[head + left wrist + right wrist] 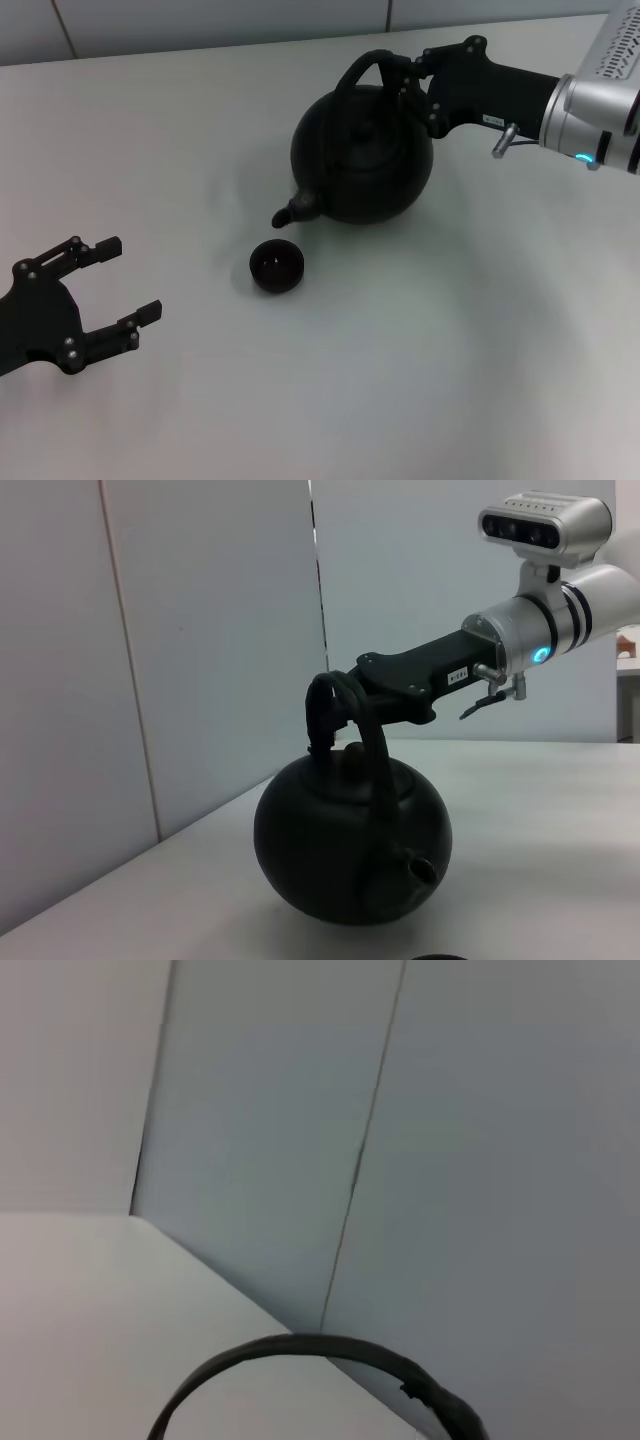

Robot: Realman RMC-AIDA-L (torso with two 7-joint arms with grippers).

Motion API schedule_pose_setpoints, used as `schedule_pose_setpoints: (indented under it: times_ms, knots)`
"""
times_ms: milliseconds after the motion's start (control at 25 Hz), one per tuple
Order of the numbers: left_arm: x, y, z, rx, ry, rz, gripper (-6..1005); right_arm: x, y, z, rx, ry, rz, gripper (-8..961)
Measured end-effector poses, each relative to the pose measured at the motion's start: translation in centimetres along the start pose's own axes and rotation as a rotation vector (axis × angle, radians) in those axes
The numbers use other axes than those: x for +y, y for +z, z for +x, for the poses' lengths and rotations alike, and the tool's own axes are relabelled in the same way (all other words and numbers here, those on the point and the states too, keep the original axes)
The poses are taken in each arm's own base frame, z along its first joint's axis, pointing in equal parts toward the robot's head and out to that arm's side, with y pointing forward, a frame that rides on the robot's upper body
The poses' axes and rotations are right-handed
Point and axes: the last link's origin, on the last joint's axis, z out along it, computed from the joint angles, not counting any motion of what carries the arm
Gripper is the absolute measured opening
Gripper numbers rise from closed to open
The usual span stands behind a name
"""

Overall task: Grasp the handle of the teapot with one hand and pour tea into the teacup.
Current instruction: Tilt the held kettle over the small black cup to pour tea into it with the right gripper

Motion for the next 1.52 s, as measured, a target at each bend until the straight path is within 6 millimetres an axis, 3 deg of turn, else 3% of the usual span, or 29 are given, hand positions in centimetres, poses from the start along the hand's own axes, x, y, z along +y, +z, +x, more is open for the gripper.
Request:
schedule_pose_setpoints:
  times_ms: [1520]
  knots:
    - [-0.3,0.3,0.2,0.007,0.009,0.009,812,0.5,1.8,-2.0,-0.020,-0.350,-0.062,75]
